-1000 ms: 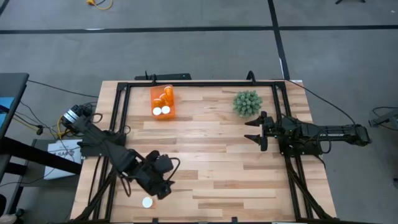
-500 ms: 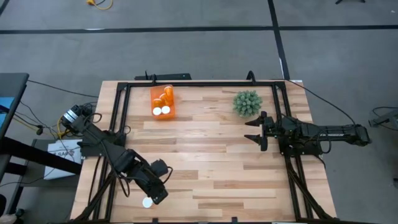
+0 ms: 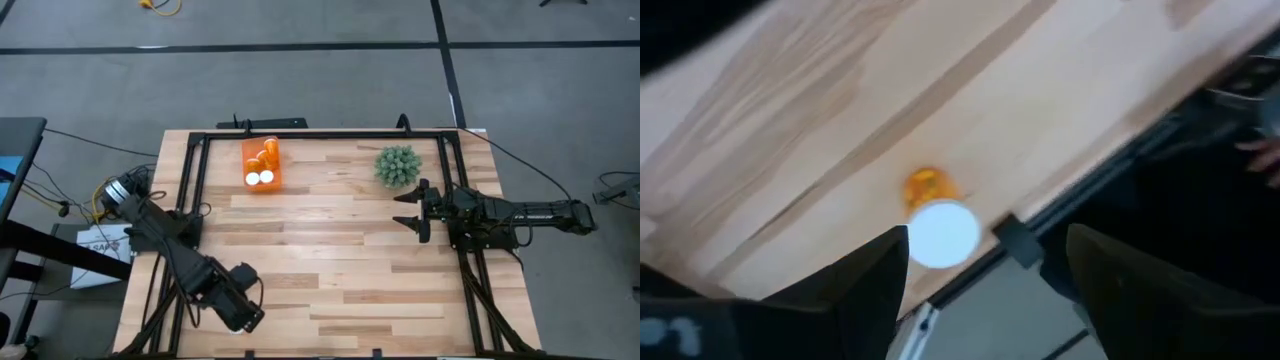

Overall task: Pick and place pill bottles into a basket
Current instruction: Put the orange pill bottle into the orange container

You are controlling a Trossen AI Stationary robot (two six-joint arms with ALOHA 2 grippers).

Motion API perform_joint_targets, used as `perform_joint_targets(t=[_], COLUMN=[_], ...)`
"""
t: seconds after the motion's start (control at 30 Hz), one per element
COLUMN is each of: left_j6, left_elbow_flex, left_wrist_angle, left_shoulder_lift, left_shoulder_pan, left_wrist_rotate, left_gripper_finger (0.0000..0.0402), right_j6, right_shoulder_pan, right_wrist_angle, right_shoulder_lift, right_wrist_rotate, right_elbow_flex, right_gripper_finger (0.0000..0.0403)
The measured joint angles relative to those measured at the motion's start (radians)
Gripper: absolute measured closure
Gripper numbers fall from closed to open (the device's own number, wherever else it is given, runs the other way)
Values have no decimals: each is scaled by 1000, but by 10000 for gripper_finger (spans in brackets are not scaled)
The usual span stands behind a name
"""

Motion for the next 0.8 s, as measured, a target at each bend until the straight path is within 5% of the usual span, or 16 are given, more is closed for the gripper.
perform_joint_targets(t=[0.37, 0.8], left_j6=[-128, -117], left_elbow_flex=[-3, -3], left_wrist_angle=[1, 50], left_shoulder_lift=[46, 208], left_shoulder_pan=[-74, -92], left_wrist_rotate=[-92, 81], left_gripper_finger=[142, 142], right_j6=[0, 0], right_shoulder_pan=[0, 0], right_wrist_angle=[0, 0], right_shoulder_lift=[0, 0], right_wrist_rotate=[0, 0], right_elbow_flex=[0, 0], right_gripper_finger=[92, 92])
